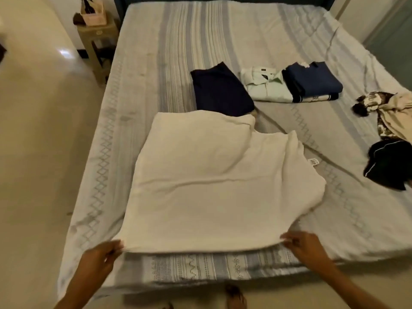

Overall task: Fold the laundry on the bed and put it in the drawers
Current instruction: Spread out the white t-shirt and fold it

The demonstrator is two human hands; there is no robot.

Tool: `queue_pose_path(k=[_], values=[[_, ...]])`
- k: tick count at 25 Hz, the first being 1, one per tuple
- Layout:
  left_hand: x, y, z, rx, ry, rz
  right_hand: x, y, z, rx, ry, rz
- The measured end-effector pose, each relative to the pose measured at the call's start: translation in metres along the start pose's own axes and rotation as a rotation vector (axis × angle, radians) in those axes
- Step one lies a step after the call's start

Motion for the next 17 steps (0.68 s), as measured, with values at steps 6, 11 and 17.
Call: queue_pose_path(k=[6,11,17], values=[[-0.073,-0.06,0.059,-0.05,-0.046,-0.108,0.047,-0.065,0.035,-0.125,-0.011,0.058],[-0.009,-0.039,0.069,-0.095,-0.107,-0.355,0.006,-0.031,0.036,-0.167,-0.053,-0.019],[0.186,-0.111,0.062,-0.043,-0.386,-0.117,0.137,0.068,-0.056,0.25,-0.612,-0.652]])
Point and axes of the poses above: each hand's wrist, its own z-axis away from the middle knuckle, its own y-axis out of the back of the hand, x = y × z, the point moved 8 cm from there along -z, towards the middle knuckle, and after that the axes turned 9 degrees about -z, right-handed, at the moved point
